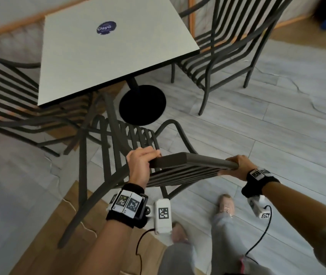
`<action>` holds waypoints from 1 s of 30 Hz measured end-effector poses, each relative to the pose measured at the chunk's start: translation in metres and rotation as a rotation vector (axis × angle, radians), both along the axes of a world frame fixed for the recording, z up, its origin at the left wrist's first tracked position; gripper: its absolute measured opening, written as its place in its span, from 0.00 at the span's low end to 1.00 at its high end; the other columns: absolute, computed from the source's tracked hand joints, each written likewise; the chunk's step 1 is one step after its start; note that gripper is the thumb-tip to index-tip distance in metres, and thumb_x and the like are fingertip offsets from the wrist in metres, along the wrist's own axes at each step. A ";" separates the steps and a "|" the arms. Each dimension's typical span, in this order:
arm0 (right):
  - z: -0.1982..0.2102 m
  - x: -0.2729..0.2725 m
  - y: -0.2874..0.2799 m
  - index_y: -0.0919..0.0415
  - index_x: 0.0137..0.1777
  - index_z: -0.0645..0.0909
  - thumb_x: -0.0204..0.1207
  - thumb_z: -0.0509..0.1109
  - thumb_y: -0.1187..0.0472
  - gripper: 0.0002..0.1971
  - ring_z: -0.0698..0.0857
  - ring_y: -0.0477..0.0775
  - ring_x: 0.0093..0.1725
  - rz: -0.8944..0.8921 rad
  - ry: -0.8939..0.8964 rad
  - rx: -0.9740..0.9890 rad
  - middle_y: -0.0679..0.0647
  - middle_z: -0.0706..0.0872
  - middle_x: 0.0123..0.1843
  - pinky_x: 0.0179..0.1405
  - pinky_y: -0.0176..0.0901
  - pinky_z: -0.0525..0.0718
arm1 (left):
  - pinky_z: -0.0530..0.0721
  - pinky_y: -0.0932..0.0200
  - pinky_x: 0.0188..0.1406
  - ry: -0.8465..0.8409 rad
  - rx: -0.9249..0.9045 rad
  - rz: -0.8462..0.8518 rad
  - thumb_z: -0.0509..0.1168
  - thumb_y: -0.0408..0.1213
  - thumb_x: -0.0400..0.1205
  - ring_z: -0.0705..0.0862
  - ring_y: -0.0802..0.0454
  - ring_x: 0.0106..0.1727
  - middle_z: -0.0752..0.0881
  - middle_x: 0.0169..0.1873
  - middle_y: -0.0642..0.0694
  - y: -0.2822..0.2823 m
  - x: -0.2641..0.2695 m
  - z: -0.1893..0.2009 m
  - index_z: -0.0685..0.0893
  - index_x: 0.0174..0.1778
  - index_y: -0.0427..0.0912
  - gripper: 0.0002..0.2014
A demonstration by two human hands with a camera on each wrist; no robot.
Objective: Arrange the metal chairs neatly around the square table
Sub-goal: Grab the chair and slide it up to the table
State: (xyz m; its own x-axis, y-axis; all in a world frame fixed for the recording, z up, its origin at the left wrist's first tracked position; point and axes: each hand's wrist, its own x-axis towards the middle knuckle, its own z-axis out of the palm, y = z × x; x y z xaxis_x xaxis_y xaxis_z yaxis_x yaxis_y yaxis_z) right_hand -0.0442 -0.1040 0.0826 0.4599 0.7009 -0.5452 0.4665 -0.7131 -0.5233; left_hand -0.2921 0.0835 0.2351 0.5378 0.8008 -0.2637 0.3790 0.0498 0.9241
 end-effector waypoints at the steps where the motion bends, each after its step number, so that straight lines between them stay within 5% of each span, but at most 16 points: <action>1: 0.011 -0.005 0.006 0.43 0.33 0.82 0.57 0.83 0.43 0.13 0.86 0.52 0.35 0.002 -0.027 -0.001 0.49 0.88 0.33 0.30 0.39 0.79 | 0.66 0.33 0.69 -0.048 0.019 0.017 0.65 0.43 0.67 0.76 0.46 0.37 0.77 0.17 0.55 0.006 -0.009 0.003 0.80 0.14 0.47 0.14; 4: 0.052 -0.017 0.022 0.46 0.39 0.85 0.60 0.82 0.43 0.14 0.87 0.56 0.38 0.060 -0.163 0.028 0.52 0.89 0.36 0.33 0.41 0.76 | 0.73 0.33 0.55 -0.150 0.052 0.085 0.64 0.44 0.65 0.71 0.39 0.29 0.73 0.18 0.40 0.021 -0.034 0.011 0.75 0.15 0.39 0.16; 7: 0.097 -0.025 0.037 0.53 0.47 0.87 0.62 0.80 0.44 0.18 0.88 0.62 0.41 0.136 -0.339 0.087 0.57 0.91 0.39 0.37 0.43 0.77 | 0.71 0.53 0.39 -0.335 -0.046 0.185 0.66 0.42 0.60 0.70 0.48 0.28 0.73 0.17 0.50 0.037 -0.058 0.022 0.77 0.15 0.45 0.10; 9: 0.121 -0.028 0.046 0.54 0.45 0.86 0.61 0.80 0.41 0.20 0.88 0.63 0.38 0.187 -0.440 0.123 0.58 0.90 0.34 0.36 0.47 0.82 | 0.74 0.57 0.40 -0.459 -0.159 0.277 0.68 0.42 0.58 0.75 0.49 0.34 0.79 0.23 0.49 0.052 -0.073 0.022 0.84 0.23 0.42 0.07; 12: 0.149 -0.033 0.056 0.55 0.41 0.84 0.62 0.79 0.40 0.19 0.87 0.62 0.32 0.283 -0.569 0.160 0.53 0.83 0.25 0.32 0.45 0.80 | 0.77 0.58 0.41 -0.507 -0.273 0.365 0.69 0.42 0.61 0.79 0.48 0.38 0.80 0.33 0.44 0.071 -0.093 0.007 0.83 0.39 0.34 0.16; 15: 0.168 -0.042 0.063 0.52 0.43 0.83 0.63 0.76 0.37 0.19 0.85 0.59 0.28 0.376 -0.694 0.155 0.50 0.80 0.23 0.31 0.45 0.84 | 0.72 0.60 0.33 -0.454 -0.297 0.341 0.64 0.40 0.68 0.73 0.56 0.26 0.76 0.20 0.54 0.078 -0.104 -0.003 0.77 0.30 0.42 0.06; 17: 0.174 -0.050 0.070 0.48 0.44 0.82 0.64 0.73 0.34 0.19 0.84 0.57 0.27 0.424 -0.740 0.134 0.50 0.80 0.23 0.31 0.44 0.83 | 0.69 0.60 0.33 -0.385 -0.302 0.378 0.57 0.36 0.80 0.70 0.58 0.23 0.74 0.16 0.56 0.081 -0.110 -0.013 0.74 0.24 0.45 0.16; 20: 0.179 -0.068 0.081 0.47 0.43 0.81 0.68 0.72 0.37 0.16 0.77 0.55 0.24 0.514 -0.762 0.116 0.46 0.71 0.20 0.30 0.43 0.79 | 0.76 0.61 0.45 -0.440 -0.416 0.536 0.51 0.36 0.85 0.78 0.58 0.29 0.82 0.19 0.55 0.085 -0.122 -0.041 0.83 0.18 0.47 0.29; 22: 0.179 -0.079 0.082 0.49 0.40 0.81 0.69 0.74 0.41 0.13 0.72 0.53 0.21 0.582 -0.746 0.109 0.44 0.62 0.16 0.24 0.40 0.77 | 0.71 0.56 0.68 -0.467 -0.451 0.592 0.51 0.38 0.83 0.79 0.53 0.41 0.84 0.29 0.50 0.082 -0.129 -0.059 0.84 0.21 0.46 0.25; 24: 0.177 -0.085 0.078 0.50 0.35 0.80 0.65 0.78 0.43 0.14 0.67 0.50 0.17 0.609 -0.719 0.116 0.44 0.57 0.14 0.17 0.32 0.62 | 0.65 0.50 0.77 -0.400 -0.431 0.591 0.57 0.34 0.81 0.79 0.51 0.47 0.82 0.35 0.47 0.078 -0.138 -0.080 0.82 0.25 0.40 0.18; 26: 0.172 -0.097 0.079 0.51 0.38 0.80 0.69 0.75 0.43 0.13 0.68 0.50 0.17 0.657 -0.713 0.107 0.46 0.66 0.16 0.19 0.34 0.61 | 0.74 0.53 0.70 -0.311 -0.412 0.595 0.59 0.27 0.82 0.82 0.55 0.43 0.83 0.37 0.46 0.078 -0.149 -0.090 0.81 0.33 0.34 0.12; 29: 0.158 -0.122 0.086 0.52 0.48 0.77 0.79 0.64 0.45 0.11 0.76 0.54 0.26 0.706 -0.693 0.084 0.48 0.76 0.27 0.29 0.40 0.70 | 0.83 0.63 0.43 -0.233 -0.527 0.729 0.61 0.32 0.83 0.86 0.64 0.24 0.87 0.21 0.55 0.080 -0.170 -0.094 0.78 0.37 0.47 0.09; 30: 0.155 -0.130 0.089 0.51 0.50 0.76 0.80 0.62 0.45 0.11 0.76 0.56 0.28 0.709 -0.684 0.070 0.49 0.77 0.28 0.30 0.41 0.70 | 0.85 0.64 0.37 -0.329 -0.551 0.711 0.63 0.35 0.81 0.85 0.66 0.20 0.87 0.17 0.58 0.083 -0.180 -0.104 0.79 0.36 0.49 0.08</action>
